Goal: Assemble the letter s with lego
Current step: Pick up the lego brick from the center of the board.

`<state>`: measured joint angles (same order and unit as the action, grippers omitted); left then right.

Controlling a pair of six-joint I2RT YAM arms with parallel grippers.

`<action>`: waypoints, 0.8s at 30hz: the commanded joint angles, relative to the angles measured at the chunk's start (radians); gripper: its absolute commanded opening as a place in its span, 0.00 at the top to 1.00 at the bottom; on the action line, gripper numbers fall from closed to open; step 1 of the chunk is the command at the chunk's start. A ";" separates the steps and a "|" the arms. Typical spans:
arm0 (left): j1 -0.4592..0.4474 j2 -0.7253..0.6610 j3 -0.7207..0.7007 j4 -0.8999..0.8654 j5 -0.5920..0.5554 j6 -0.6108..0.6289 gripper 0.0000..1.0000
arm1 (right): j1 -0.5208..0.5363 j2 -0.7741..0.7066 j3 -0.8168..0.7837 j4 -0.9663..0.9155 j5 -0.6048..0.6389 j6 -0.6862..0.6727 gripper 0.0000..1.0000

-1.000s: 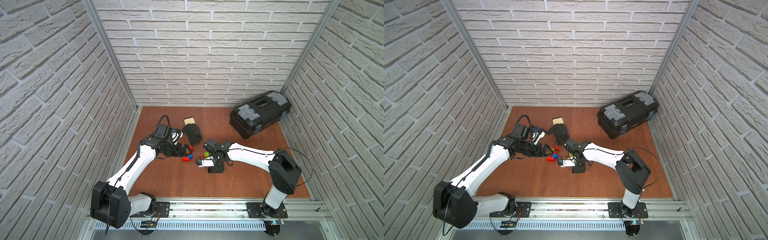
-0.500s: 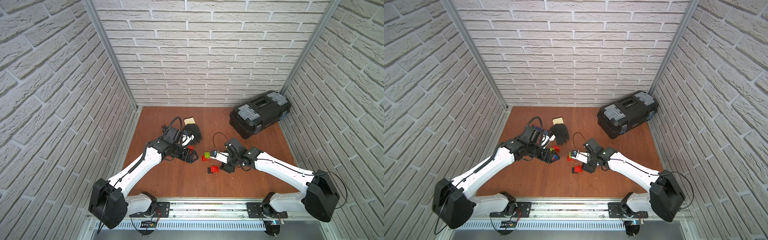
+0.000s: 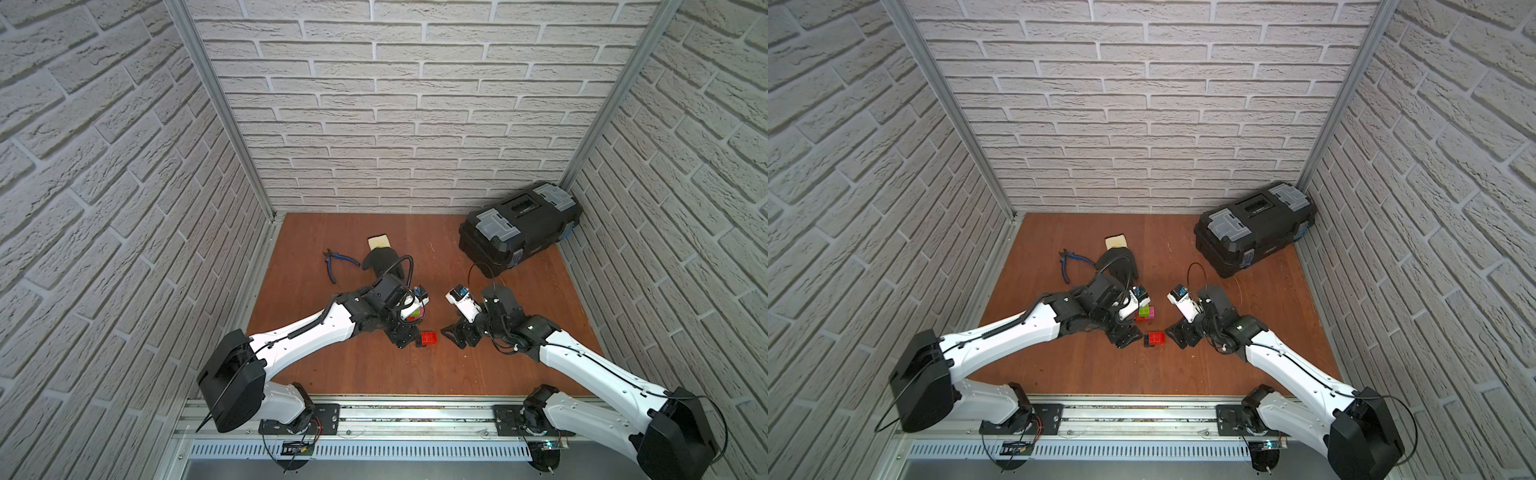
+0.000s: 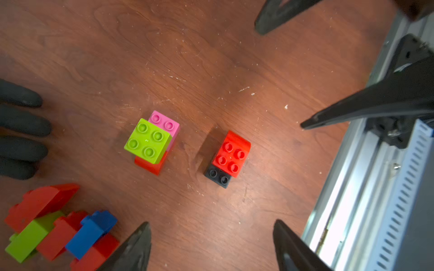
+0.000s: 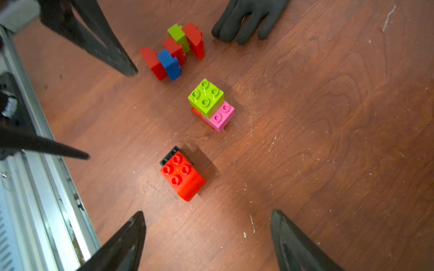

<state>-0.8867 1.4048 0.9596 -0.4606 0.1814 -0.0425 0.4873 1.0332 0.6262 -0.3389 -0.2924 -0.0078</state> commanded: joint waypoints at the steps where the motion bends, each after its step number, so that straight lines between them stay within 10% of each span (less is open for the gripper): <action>1: -0.027 0.031 -0.009 0.081 -0.062 0.085 0.19 | -0.064 -0.001 0.012 0.020 -0.087 0.145 0.16; 24: -0.123 0.291 0.081 0.112 -0.143 0.262 0.36 | -0.190 -0.044 -0.202 0.188 -0.248 0.405 0.19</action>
<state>-1.0046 1.6745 1.0031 -0.3660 0.0410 0.1837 0.3027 1.0077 0.4419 -0.2173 -0.5224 0.3725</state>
